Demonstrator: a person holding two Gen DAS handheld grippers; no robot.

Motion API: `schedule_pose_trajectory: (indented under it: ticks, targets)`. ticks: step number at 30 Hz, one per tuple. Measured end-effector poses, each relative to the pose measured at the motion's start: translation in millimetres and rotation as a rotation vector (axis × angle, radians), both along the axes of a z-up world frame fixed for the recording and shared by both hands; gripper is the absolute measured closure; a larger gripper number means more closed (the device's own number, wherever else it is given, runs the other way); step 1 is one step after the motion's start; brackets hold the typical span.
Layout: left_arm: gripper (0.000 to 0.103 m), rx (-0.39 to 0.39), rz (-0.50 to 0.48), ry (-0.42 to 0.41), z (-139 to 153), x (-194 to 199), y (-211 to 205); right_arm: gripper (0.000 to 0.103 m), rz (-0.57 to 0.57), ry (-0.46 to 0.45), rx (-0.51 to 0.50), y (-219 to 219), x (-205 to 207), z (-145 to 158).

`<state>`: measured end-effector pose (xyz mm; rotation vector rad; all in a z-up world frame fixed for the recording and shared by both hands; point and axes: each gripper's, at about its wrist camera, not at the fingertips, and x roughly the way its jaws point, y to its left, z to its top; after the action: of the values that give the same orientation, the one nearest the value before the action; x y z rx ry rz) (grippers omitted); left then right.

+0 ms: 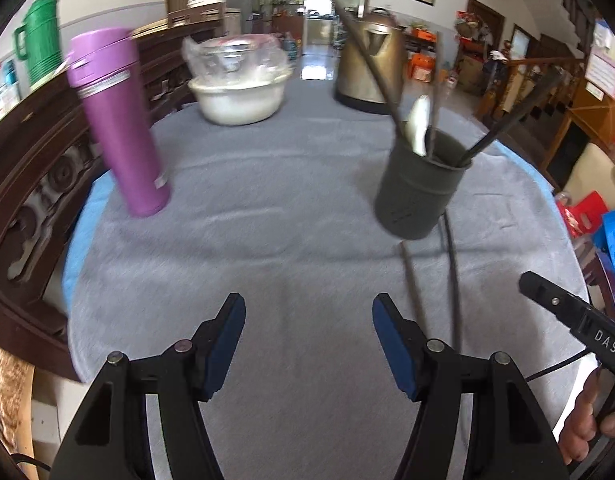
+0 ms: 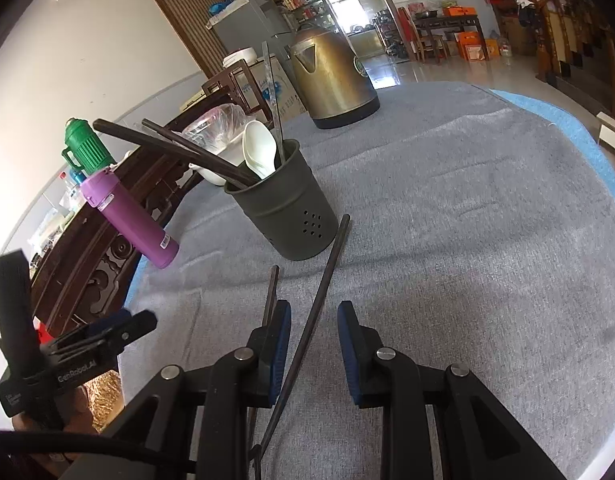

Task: Organize utensils
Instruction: 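Move both open tools back toward the remaining chopsticks on the cloth, then close the left tool on one chopstick while the right tool closes on another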

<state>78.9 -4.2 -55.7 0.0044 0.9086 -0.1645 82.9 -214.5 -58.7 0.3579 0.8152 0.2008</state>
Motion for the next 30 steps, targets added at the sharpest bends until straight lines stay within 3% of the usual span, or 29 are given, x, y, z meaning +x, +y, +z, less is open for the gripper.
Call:
schedule_pose_trajectory:
  ticks: [6,12,14,16,20,23,25,27,30]
  targets:
    - [0.036,-0.064,-0.080,0.076,-16,21,-26,0.076,-0.018,0.040,-0.040,-3,31,-1]
    - [0.036,-0.143,-0.143,0.141,-26,39,-43,0.076,-0.046,0.117,0.069,-20,63,-17]
    - [0.041,-0.151,-0.147,0.167,-32,45,-48,0.076,-0.057,0.119,0.085,-23,63,-20]
    - [0.055,-0.163,-0.150,0.197,-38,51,-51,0.076,-0.062,0.119,0.084,-23,62,-22]
    - [0.065,-0.164,-0.156,0.247,-52,63,-60,0.076,-0.074,0.137,0.094,-28,59,-28]
    - [0.072,-0.156,-0.164,0.246,-56,66,-65,0.076,-0.077,0.145,0.098,-31,61,-29]
    - [0.086,-0.140,-0.171,0.240,-57,68,-68,0.076,-0.075,0.150,0.106,-32,64,-29]
    - [0.093,-0.159,-0.175,0.245,-57,71,-67,0.076,-0.067,0.154,0.115,-30,68,-28]
    - [0.094,-0.161,-0.165,0.238,-55,70,-59,0.076,-0.041,0.170,0.134,-25,71,-28]
